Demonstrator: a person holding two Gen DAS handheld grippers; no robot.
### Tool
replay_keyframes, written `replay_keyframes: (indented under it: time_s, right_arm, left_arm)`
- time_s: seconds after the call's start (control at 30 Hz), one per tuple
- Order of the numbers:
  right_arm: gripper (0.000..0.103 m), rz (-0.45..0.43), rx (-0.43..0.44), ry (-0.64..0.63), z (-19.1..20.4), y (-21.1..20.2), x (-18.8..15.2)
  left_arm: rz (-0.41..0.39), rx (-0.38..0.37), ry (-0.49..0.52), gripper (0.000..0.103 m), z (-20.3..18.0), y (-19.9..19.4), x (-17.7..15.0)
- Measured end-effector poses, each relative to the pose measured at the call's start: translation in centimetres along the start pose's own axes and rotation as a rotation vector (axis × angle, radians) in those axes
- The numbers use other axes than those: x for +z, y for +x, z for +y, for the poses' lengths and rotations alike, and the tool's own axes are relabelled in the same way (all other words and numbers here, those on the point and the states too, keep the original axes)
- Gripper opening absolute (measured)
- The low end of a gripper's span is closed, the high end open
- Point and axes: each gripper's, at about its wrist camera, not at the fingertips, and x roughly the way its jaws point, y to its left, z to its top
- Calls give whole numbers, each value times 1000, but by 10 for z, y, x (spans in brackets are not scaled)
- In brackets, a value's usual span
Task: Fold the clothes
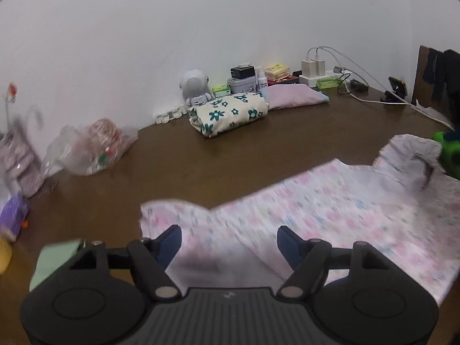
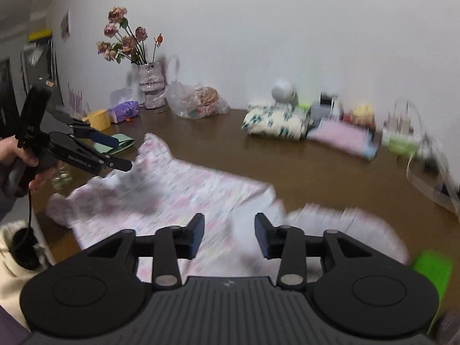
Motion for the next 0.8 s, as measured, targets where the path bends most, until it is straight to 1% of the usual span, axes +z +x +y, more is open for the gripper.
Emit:
replay_keyframes:
  time_s: [0.07, 0.13, 0.2, 0.23, 0.27, 0.33, 0.4, 0.53, 0.6, 0.63, 0.67, 0.7, 0.73, 0.77, 0.8]
  right_arm:
    - [44, 43, -6, -24, -17, 22, 26]
    - [44, 119, -9, -9, -34, 58, 48]
    - [44, 205, -2, -4, -45, 101, 63]
    - [44, 245, 8, 7, -48, 122, 67]
    - [44, 281, 19, 22, -51, 142, 69]
    - [44, 346, 43, 50, -51, 178, 70]
    - [43, 385, 54, 57, -49, 200, 66]
    - [43, 414, 17, 17, -43, 219, 54]
    - [43, 407, 9, -7, -41, 220, 50]
    - [39, 403, 13, -14, -39, 220, 49]
    - [34, 402, 20, -18, -37, 218, 49]
    - [21, 403, 28, -23, -35, 217, 48]
    - [8, 404, 35, -30, -32, 215, 48]
    - [5, 406, 42, -37, -29, 213, 47]
    - [3, 404, 47, -44, -27, 211, 47]
  left_arm:
    - [7, -6, -33, 72, 12, 22, 12]
    - [27, -13, -75, 72, 22, 44, 20]
    - [61, 21, -105, 72, 29, 67, 23]
    - [72, 62, -111, 72, 31, 75, 23]
    - [83, 102, -118, 72, 34, 84, 23]
    - [94, 108, -149, 72, 40, 94, 22]
    - [103, 106, -194, 72, 48, 103, 19]
    - [114, 121, -243, 72, 61, 111, 11]
    - [134, 97, -273, 69, 67, 112, 8]
    - [138, 87, -279, 61, 69, 112, 6]
    - [141, 70, -284, 56, 69, 112, 4]
    - [146, 52, -292, 39, 70, 113, 3]
    - [152, 35, -301, 12, 71, 114, 2]
    - [161, 6, -311, 3, 71, 115, 1]
    - [150, 3, -317, 3, 70, 113, 1]
